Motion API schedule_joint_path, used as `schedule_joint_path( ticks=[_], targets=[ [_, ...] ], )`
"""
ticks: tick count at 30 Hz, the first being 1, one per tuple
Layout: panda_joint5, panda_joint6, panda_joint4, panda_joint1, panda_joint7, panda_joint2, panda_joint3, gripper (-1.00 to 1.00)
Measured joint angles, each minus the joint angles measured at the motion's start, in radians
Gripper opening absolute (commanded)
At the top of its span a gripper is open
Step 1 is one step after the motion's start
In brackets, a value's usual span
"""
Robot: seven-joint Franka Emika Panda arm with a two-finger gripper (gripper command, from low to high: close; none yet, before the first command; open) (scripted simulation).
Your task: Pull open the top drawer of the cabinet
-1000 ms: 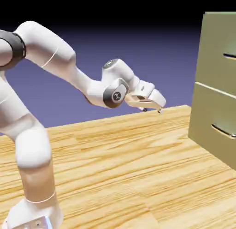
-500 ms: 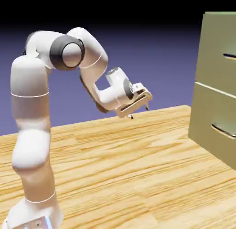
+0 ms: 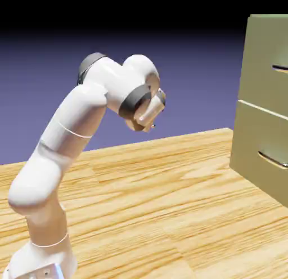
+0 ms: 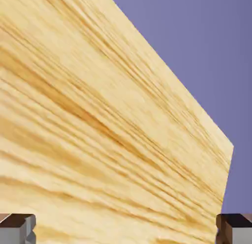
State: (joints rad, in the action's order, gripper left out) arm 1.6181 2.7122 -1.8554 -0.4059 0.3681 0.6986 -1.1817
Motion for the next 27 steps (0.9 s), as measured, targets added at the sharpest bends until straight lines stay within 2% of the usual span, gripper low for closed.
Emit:
schedule_joint_path(
  ticks=[24,27],
  targets=[
    [1.044,-0.209,0.616,-0.27,-0.241,0.818,-0.762,0.0],
    [1.062,-0.201,0.664,-0.253,-0.262,0.834,-0.784,0.0]
  ],
)
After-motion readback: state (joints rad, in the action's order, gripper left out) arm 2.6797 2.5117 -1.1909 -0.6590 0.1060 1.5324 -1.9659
